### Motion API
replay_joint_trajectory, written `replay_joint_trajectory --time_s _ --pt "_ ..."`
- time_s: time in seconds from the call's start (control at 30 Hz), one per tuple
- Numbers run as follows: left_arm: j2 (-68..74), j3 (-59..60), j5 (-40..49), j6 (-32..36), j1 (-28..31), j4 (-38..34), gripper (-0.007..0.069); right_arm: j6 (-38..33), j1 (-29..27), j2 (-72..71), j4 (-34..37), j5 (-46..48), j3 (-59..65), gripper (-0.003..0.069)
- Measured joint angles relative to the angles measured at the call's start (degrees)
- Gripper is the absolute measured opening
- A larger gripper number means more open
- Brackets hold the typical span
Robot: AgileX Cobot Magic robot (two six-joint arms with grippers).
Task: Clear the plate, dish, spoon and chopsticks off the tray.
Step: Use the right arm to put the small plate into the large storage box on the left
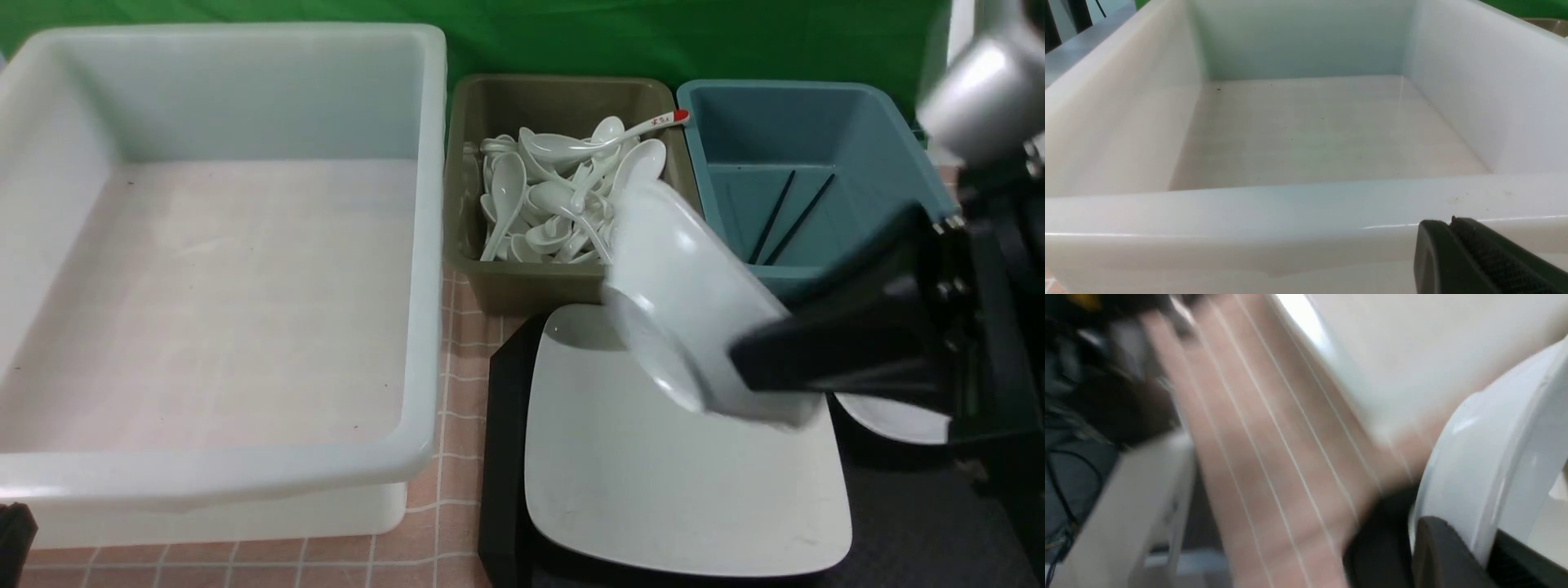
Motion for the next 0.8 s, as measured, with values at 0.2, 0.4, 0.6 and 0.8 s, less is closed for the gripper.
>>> replay_joint_trajectory --time_s 0.2,0.4,0.6,0.8 --pt "0.0 0.0 0.0 0.1 0.0 0.0 0.0005 -13.0 9.8 18.9 2.7 -10.6 -13.2 0.0083" --pt "0.0 0.0 0.0 0.1 0.0 0.0 0.0005 -18.3 13.0 41.2 -5.4 -16.6 -28.9 0.0083" --pt "0.0 0.0 0.0 0.1 0.0 0.0 0.0005 -17.4 13.6 56.3 -17.7 -17.3 -42.6 0.0083" --pt "0.0 0.0 0.0 0.1 0.0 0.0 0.0005 -17.2 13.7 62.8 -21.9 -17.9 -45.3 0.0083"
